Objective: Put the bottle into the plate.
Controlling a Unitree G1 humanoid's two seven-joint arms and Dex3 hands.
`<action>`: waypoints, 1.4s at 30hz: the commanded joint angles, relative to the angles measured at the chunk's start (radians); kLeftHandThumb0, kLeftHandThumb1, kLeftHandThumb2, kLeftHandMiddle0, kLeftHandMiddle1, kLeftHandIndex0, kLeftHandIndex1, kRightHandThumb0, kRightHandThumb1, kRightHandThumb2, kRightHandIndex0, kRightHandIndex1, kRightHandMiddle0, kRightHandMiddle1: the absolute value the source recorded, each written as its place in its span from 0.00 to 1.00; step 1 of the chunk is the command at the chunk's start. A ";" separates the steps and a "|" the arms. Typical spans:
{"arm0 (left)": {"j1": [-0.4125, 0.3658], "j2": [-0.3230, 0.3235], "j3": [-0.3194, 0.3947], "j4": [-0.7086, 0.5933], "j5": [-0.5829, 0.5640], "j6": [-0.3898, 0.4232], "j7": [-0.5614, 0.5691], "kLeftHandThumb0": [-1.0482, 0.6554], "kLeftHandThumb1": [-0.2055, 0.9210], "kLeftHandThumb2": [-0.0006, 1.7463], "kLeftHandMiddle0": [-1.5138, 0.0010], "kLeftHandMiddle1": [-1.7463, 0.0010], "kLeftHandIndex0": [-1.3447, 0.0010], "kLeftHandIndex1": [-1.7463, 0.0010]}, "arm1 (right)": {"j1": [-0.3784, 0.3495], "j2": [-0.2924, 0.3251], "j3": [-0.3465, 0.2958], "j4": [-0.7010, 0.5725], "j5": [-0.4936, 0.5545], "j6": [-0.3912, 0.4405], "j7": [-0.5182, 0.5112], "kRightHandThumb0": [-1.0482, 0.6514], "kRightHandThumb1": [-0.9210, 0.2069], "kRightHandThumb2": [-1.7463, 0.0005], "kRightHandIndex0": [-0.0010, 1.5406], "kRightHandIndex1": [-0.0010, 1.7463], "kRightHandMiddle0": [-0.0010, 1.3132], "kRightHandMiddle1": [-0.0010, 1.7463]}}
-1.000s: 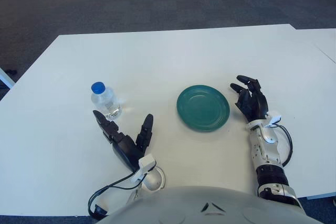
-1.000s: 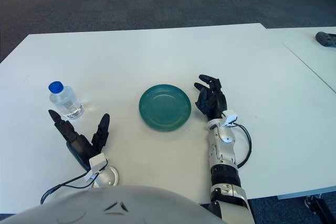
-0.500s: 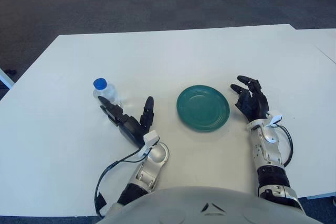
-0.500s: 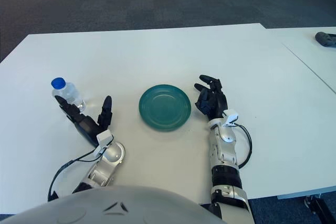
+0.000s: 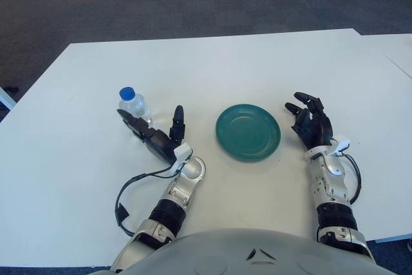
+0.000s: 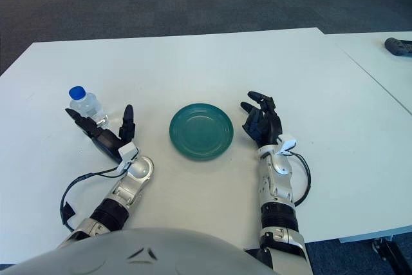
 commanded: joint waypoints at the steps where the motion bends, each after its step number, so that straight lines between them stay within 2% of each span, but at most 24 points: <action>1: -0.005 -0.258 0.089 0.175 -0.064 -0.021 0.056 0.07 0.99 0.02 1.00 1.00 1.00 1.00 | 0.015 -0.013 -0.016 0.055 0.007 0.033 -0.007 0.34 0.15 0.41 0.37 0.55 0.15 0.64; 13: -0.049 -0.267 0.157 0.193 -0.139 0.021 0.096 0.05 1.00 0.17 1.00 1.00 1.00 1.00 | 0.013 -0.021 -0.014 0.064 0.004 0.013 0.001 0.32 0.07 0.49 0.35 0.53 0.13 0.65; 22: -0.067 -0.283 0.200 0.200 -0.154 0.036 0.122 0.04 1.00 0.25 1.00 1.00 1.00 1.00 | 0.004 -0.031 -0.014 0.074 0.000 0.018 0.000 0.32 0.06 0.51 0.35 0.53 0.13 0.65; 32: -0.054 -0.287 0.196 0.173 -0.192 0.025 0.073 0.03 1.00 0.24 0.99 1.00 1.00 1.00 | -0.005 -0.033 -0.013 0.087 0.001 0.022 -0.001 0.31 0.05 0.51 0.34 0.52 0.13 0.65; 42: -0.013 -0.246 0.171 0.109 -0.196 0.062 0.001 0.02 1.00 0.25 0.95 0.98 0.99 0.99 | -0.010 -0.029 -0.010 0.092 0.001 0.017 -0.006 0.31 0.01 0.54 0.35 0.52 0.15 0.66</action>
